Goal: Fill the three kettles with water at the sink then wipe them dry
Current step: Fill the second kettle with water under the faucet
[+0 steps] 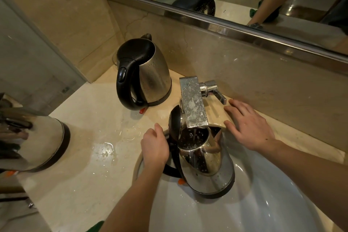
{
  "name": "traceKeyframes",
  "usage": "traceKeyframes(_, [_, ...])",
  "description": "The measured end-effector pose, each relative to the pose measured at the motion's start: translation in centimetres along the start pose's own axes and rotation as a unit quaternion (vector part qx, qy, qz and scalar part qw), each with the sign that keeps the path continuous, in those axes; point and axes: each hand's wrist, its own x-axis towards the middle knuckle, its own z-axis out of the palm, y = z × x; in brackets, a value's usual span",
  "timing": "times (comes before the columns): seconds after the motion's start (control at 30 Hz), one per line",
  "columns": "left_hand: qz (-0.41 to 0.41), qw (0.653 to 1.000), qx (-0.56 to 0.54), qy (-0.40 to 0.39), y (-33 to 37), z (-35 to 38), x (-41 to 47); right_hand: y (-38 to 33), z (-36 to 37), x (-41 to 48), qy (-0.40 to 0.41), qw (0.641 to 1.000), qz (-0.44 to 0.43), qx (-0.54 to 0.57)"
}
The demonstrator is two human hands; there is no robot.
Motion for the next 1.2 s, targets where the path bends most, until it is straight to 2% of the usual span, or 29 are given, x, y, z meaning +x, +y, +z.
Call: traceKeyframes(1.2, [0.000,1.000,0.004,-0.001,0.08,0.00,-0.07,-0.17,-0.24,0.12,-0.010,1.000,0.001,-0.003])
